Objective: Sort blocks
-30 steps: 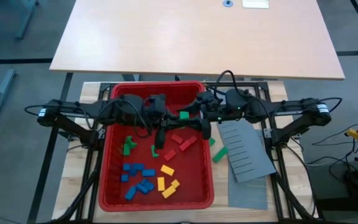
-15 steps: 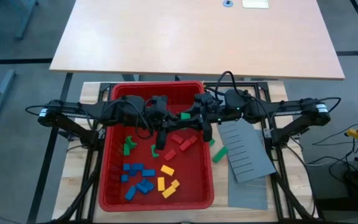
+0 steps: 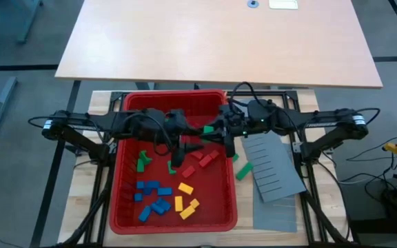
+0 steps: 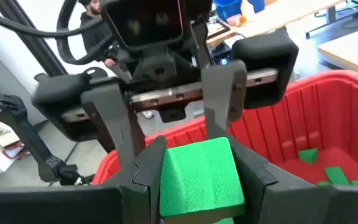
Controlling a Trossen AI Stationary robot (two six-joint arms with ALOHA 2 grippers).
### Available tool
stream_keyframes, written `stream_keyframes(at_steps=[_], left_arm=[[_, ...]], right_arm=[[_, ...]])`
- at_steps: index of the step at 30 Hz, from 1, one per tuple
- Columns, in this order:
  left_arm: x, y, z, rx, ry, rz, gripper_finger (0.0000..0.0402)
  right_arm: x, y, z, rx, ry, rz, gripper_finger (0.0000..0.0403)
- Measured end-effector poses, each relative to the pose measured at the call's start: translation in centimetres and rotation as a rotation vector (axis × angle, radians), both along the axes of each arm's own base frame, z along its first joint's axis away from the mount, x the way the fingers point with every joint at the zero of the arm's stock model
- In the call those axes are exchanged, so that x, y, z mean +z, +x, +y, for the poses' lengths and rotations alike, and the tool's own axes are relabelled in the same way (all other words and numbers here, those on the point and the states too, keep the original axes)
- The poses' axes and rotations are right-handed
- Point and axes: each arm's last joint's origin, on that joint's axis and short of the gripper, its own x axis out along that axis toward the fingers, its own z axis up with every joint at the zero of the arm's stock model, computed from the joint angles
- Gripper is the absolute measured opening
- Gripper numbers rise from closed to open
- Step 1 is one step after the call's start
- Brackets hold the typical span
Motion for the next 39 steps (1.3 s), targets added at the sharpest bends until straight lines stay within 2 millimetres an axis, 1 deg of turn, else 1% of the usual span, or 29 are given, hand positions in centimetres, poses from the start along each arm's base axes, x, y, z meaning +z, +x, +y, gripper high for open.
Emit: stream_keyframes(at_steps=[6, 9, 11, 15, 18, 22, 25, 28, 30, 34, 36, 39], left_arm=[[-0.7, -0.4, 0.0, 0.005, -0.004, 0.083, 0.0268], [-1.5, -0.8, 0.1, 0.014, -0.013, 0.173, 0.0298], [-2.1, -1.1, 0.1, 0.019, -0.013, 0.247, 0.0308], [-3.1, -1.8, 0.2, 0.027, -0.008, 0.375, 0.0312], [-3.5, -2.2, 0.3, 0.035, 0.002, 0.435, 0.0312], [-3.7, -2.4, 0.4, 0.053, 0.015, 0.457, 0.0313], [-3.7, -2.4, 0.4, 0.059, 0.018, 0.456, 0.0313], [-3.7, -2.4, 0.5, 0.076, 0.026, 0.454, 0.0313], [-3.7, -2.4, 0.6, 0.083, 0.028, 0.454, 0.0313], [-3.7, -2.4, 0.6, 0.084, 0.028, 0.458, 0.0313], [-3.9, -2.6, 0.6, 0.089, 0.024, 0.481, 0.0313], [-4.3, -3.0, 0.7, 0.090, 0.033, 0.549, 0.0313]], right_arm=[[0.1, -0.8, 0.0, 0.001, 0.001, 0.048, 0.0107], [-0.1, -1.7, -0.1, -0.019, -0.003, 0.112, 0.0107], [-0.3, -2.5, -0.1, -0.040, -0.007, 0.180, 0.0107], [-1.0, -4.7, -0.3, -0.080, -0.017, 0.350, 0.0107], [-1.4, -6.7, -0.3, -0.097, -0.006, 0.474, 0.0107], [-2.2, -9.4, -0.4, -0.116, 0.022, 0.674, 0.0107], [-2.8, -10.5, -0.4, -0.138, 0.048, 0.782, 0.0107], [-3.0, -10.7, -0.4, -0.155, 0.058, 0.813, 0.0112], [-3.1, -10.5, -0.4, -0.155, 0.058, 0.816, 0.0136], [-3.3, -10.2, -0.4, -0.156, 0.057, 0.829, 0.0198], [-3.4, -10.1, -0.4, -0.156, 0.057, 0.832, 0.0219], [-3.4, -10.0, -0.4, -0.157, 0.057, 0.834, 0.0236]])
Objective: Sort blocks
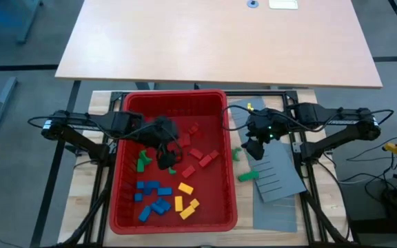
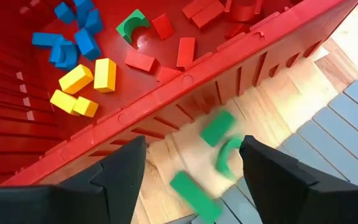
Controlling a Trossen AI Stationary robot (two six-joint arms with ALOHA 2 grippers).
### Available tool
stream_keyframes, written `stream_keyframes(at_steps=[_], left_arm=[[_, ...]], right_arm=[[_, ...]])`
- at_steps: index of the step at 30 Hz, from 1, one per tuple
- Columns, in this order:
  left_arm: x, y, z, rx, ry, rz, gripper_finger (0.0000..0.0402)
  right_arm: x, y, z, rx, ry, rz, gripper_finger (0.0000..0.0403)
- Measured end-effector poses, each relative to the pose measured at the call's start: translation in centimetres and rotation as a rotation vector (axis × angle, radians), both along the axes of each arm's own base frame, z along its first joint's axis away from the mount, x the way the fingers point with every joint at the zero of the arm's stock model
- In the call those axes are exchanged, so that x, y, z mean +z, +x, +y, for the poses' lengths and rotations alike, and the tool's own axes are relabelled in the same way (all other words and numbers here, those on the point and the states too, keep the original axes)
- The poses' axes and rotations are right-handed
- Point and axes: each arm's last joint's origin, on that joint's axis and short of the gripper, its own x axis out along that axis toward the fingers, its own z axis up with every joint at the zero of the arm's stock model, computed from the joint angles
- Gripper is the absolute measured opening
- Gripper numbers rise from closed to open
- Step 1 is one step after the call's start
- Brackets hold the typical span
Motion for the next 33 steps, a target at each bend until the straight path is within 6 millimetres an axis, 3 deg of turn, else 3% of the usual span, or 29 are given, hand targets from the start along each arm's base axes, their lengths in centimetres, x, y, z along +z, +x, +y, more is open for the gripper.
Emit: stream_keyframes(at_steps=[5, 11, 19, 25, 33], left_arm=[[-2.2, -0.5, 0.1, -0.011, 0.022, 0.138, 0.0313], [-7.4, -1.1, 0.0, -0.032, 0.002, 0.298, 0.0313], [-14.7, -1.8, 1.0, 0.372, -0.433, 0.342, 0.0313], [-16.8, -1.9, 1.2, 0.621, -0.615, 0.288, 0.0313], [-18.4, -0.9, 1.2, 0.714, -0.656, 0.309, 0.0313]], right_arm=[[0.1, 0.1, -0.1, -0.019, -0.025, -0.010, 0.0240], [0.3, 0.3, -0.1, -0.021, -0.027, -0.044, 0.0218], [0.4, 0.4, -0.1, -0.029, -0.038, -0.062, 0.0201], [0.5, 0.6, -0.1, -0.028, -0.040, -0.077, 0.0201], [0.5, 0.6, -0.2, -0.006, -0.062, -0.079, 0.0201]])
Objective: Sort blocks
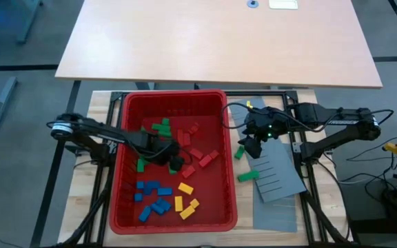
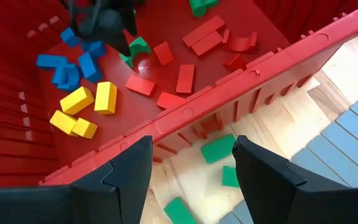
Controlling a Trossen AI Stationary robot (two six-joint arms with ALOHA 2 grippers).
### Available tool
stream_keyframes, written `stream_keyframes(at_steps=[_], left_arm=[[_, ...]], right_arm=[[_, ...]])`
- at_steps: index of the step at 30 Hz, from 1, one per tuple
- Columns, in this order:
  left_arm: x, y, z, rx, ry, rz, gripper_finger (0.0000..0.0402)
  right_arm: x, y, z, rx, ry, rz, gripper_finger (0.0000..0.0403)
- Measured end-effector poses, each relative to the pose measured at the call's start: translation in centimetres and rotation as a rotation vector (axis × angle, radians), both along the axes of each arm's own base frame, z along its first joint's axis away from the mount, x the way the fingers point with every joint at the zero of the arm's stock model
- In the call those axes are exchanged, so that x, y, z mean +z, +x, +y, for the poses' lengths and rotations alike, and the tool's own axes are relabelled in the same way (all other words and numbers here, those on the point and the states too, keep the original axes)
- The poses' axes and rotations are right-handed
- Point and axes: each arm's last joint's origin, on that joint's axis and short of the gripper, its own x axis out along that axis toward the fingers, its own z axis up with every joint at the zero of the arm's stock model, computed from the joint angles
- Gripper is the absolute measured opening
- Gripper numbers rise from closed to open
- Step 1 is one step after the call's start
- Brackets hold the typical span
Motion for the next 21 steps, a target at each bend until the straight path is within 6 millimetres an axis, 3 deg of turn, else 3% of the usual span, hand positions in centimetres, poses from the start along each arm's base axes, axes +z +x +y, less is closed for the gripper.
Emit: stream_keyframes(at_steps=[8, 11, 14, 19, 21], left_arm=[[-2.8, 0.8, -0.1, 0.003, -0.008, 0.110, 0.0311], [-3.2, 0.8, -0.1, -0.007, -0.004, 0.128, 0.0285], [-3.4, 0.8, -0.1, -0.021, 0.010, 0.138, 0.0217], [-3.4, 1.0, -0.1, -0.077, 0.031, 0.117, 0.0047], [-3.4, 0.9, -0.1, -0.095, 0.037, 0.118, 0.0019]], right_arm=[[0.0, 0.0, 0.0, 0.000, -0.004, 0.000, 0.0199], [0.0, 0.0, 0.0, 0.000, -0.003, 0.000, 0.0199], [0.0, 0.0, 0.0, -0.001, -0.005, -0.001, 0.0199], [0.0, 0.0, -0.1, -0.011, -0.016, -0.001, 0.0199], [0.0, 0.0, -0.1, -0.014, -0.019, -0.003, 0.0199]])
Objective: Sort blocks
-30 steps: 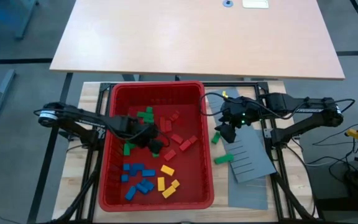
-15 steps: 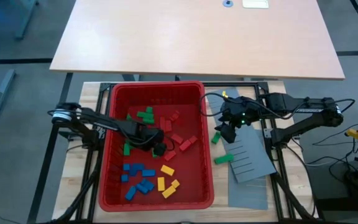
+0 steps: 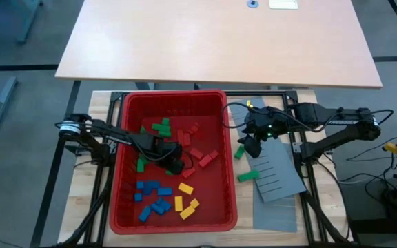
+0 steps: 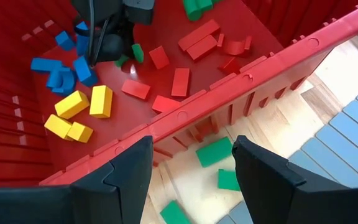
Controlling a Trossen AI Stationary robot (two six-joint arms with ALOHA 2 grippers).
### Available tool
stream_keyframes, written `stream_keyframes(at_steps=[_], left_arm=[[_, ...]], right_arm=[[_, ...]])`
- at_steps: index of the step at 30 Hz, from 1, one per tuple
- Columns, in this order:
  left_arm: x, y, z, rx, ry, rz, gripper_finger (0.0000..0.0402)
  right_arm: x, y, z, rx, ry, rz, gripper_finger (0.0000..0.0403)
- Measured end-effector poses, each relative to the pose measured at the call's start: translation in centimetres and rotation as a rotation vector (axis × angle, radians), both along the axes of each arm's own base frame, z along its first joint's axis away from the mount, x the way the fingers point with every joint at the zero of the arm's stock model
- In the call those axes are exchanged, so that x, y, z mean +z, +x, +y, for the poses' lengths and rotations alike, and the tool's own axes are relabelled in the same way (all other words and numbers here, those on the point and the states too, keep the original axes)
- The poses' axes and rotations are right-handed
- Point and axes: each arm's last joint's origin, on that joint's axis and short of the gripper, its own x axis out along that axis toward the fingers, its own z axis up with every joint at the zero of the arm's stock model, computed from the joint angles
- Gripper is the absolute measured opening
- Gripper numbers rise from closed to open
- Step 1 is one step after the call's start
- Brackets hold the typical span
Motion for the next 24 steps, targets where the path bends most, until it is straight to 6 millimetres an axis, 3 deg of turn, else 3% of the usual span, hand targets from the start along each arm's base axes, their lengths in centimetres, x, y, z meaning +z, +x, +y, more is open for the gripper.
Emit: stream_keyframes(at_steps=[4, 8, 16, 24], left_arm=[[0.3, 0.2, 0.0, -0.045, 0.006, -0.011, 0.0012], [2.8, 1.2, -0.1, -0.098, 0.022, -0.116, 0.0012], [12.7, 2.1, 0.2, -0.174, 0.205, -0.472, 0.0012], [22.5, 0.5, 0.9, -0.155, 0.536, -0.850, 0.0012]], right_arm=[[0.0, 0.0, 0.0, 0.000, 0.000, -0.002, 0.0199], [0.1, 0.1, 0.0, -0.001, 0.001, -0.017, 0.0199], [1.5, 1.4, 0.0, 0.011, -0.009, -0.208, 0.0199], [5.4, 3.0, 0.1, 0.035, -0.036, -0.648, 0.0199]])
